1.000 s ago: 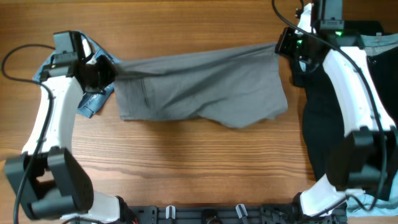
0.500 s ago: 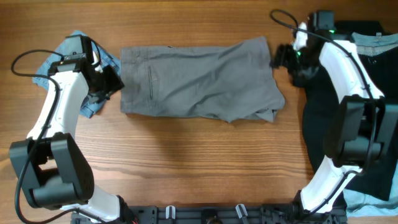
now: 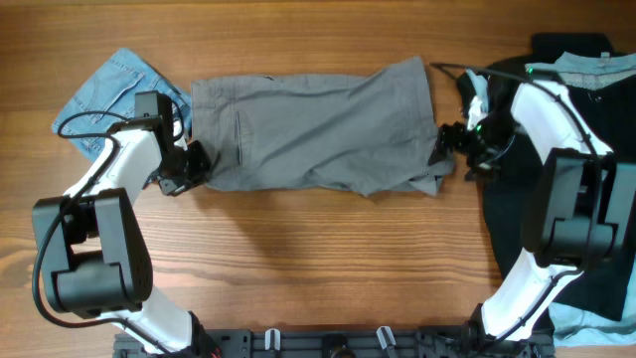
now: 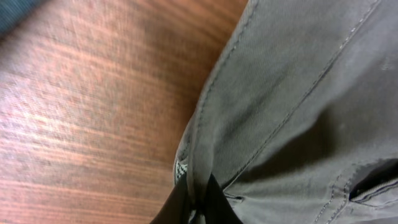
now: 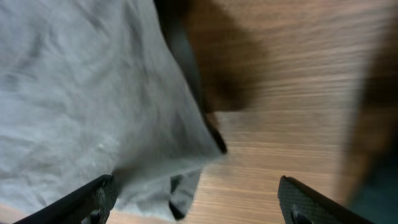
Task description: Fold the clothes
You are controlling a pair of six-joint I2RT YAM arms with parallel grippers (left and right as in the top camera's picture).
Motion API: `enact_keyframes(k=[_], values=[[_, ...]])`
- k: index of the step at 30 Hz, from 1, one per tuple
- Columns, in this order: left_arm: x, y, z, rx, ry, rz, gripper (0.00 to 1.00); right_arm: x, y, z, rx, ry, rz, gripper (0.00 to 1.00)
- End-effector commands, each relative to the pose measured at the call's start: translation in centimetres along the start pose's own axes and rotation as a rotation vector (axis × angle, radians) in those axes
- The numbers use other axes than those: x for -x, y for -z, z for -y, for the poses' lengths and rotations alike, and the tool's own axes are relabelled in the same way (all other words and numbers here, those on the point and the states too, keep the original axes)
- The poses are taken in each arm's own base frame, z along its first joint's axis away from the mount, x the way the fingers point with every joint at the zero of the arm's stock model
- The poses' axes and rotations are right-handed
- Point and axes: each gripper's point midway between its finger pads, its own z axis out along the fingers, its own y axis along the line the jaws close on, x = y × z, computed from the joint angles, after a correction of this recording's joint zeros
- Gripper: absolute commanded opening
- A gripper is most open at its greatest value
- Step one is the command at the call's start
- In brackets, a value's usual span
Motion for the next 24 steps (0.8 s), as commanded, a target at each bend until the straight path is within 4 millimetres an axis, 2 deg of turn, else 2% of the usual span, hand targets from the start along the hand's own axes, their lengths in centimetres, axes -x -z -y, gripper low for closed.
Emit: enact_keyframes(k=[1,2,3,4,5,7,10,11,12,14,16,17,19,21,22,23,24], values=[[-1.3,-0.6,-0.4,0.007,-0.015,-0.054,0.04,-1.0,-2.0,-2.2,0.167,0.021,-0.014,0.84],[-1.4,-0.5,-0.4,0.008,-0.014,-0.058,0.04,-1.0,-2.6,-2.4,0.195,0.017,-0.010,0.68],[-1.5,-0.4,-0.5,0.012,-0.010,-0.066,0.04,-0.9,-3.0,-2.2,0.193,0.019,-0.001,0.38],[-1.6,-0.3,-0.6,0.014,-0.006,-0.073,0.04,-0.8,-3.2,-1.6,0.161,0.016,0.005,0.17],[-1.8,0.0,-0.8,0.020,0.004,-0.088,0.04,-0.6,-3.1,-0.3,0.096,-0.012,0.012,0.04],[-1.8,0.7,-1.4,0.031,0.025,-0.104,0.04,-0.5,-2.4,1.6,0.005,-0.057,0.016,0.04],[-1.6,2.6,-3.0,0.066,0.071,-0.106,0.04,0.3,0.0,5.6,-0.177,-0.184,0.059,0.04],[-1.4,3.4,-3.3,0.064,0.089,-0.102,0.04,0.7,1.0,6.4,-0.202,-0.209,0.089,0.04],[-1.4,3.9,-3.4,0.059,0.095,-0.096,0.04,1.0,1.6,6.5,-0.196,-0.212,0.108,0.11],[-1.4,4.5,-3.3,0.046,0.097,-0.087,0.04,1.6,2.9,6.4,-0.188,-0.213,0.151,0.30],[-1.8,4.9,-2.4,0.006,0.093,-0.098,0.21,1.9,4.1,6.0,-0.181,-0.198,0.186,0.40],[-2.2,5.0,-1.7,-0.024,0.090,-0.112,0.40,1.9,5.1,5.6,-0.170,-0.171,0.204,0.45],[-2.4,5.0,-1.4,-0.036,0.086,-0.121,0.50,1.6,6.4,5.0,-0.159,-0.161,0.222,0.47],[-2.2,5.0,-1.3,-0.039,0.084,-0.115,0.51,1.5,7.6,3.0,-0.068,-0.090,0.248,0.45],[-1.7,5.1,-0.8,-0.064,0.059,-0.098,0.43,1.5,8.4,0.1,0.063,0.002,0.269,0.43],[-1.2,5.2,0.2,-0.122,0.020,-0.081,0.30,1.4,9.0,-2.0,0.157,0.069,0.284,0.41],[-0.6,5.5,1.3,-0.179,-0.006,-0.063,0.23,1.4,9.2,-3.1,0.202,0.105,0.292,0.40]])
